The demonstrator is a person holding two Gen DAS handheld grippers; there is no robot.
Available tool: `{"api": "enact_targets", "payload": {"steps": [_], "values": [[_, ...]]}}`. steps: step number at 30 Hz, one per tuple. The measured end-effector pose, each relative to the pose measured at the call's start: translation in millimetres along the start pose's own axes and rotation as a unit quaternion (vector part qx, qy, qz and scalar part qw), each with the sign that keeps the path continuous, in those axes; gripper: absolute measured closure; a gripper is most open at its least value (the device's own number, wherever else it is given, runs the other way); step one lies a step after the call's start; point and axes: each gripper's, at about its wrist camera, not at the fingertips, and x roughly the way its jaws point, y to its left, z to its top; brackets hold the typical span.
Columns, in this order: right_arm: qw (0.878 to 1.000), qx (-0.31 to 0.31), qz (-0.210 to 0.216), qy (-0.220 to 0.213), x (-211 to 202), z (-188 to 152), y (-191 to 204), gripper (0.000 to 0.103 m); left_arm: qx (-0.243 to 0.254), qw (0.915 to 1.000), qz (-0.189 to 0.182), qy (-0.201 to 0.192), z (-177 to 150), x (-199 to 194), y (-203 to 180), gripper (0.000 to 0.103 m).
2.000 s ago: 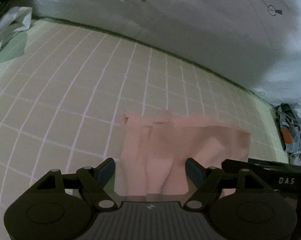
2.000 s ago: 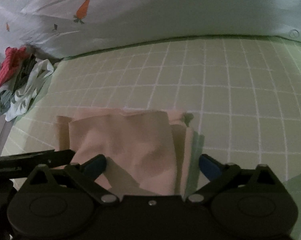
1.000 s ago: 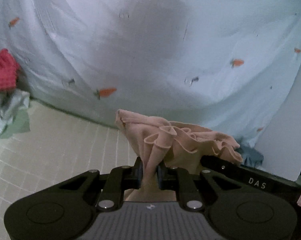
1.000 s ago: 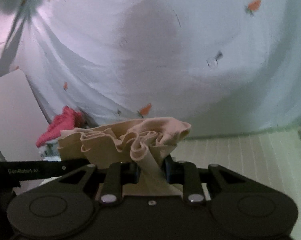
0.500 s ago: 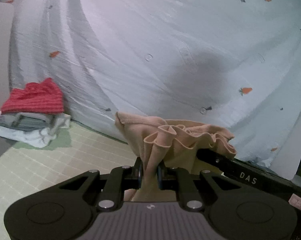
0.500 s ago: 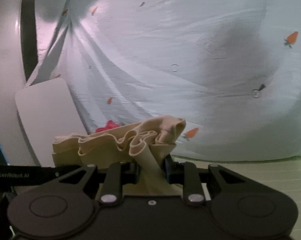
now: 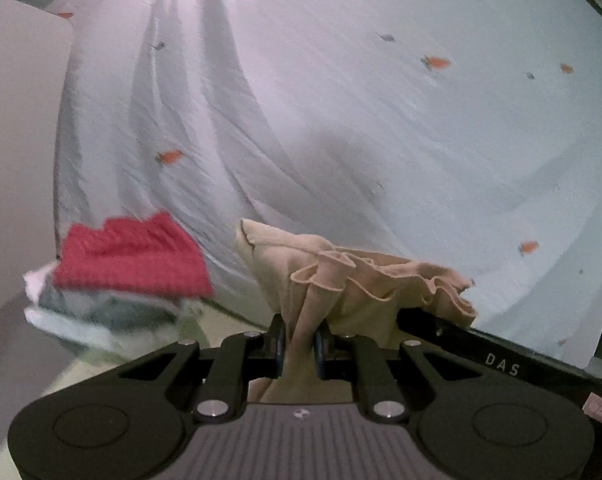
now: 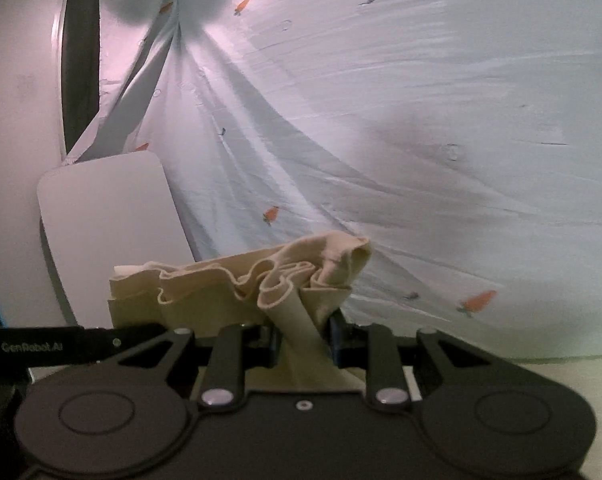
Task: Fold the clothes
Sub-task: 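Carry the sweater bundle with both grippers onto the clothes stack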
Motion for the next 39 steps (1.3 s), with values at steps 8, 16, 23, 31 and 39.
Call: {"api": "enact_targets", "payload": {"steps": [8, 16, 23, 31, 39], "values": [[1.0, 0.009, 0.005, -0.01, 97, 28, 81, 0.078, 0.001, 0.9989, 0.006, -0.046, 64, 34, 105, 0.088], [1.0, -0.025, 0.01, 0.002, 221, 56, 114, 0.078, -0.04, 0.9956, 0.028, -0.08, 112, 98, 182, 0.087], [0.998, -0.045, -0.019, 0.047, 354, 31, 105, 0.077, -0.109, 0.988, 0.099, -0.047, 115, 215, 249, 0.087], [0.988, -0.07, -0.083, 0.106, 457, -15, 81, 0.051, -0.147, 0.9663, 0.21, 0.027, 84, 307, 309, 0.088], [0.991, -0.023, -0.069, 0.111, 447, -13, 61, 0.012, -0.164, 0.9608, 0.222, 0.03, 74, 298, 314, 0.073]]}}
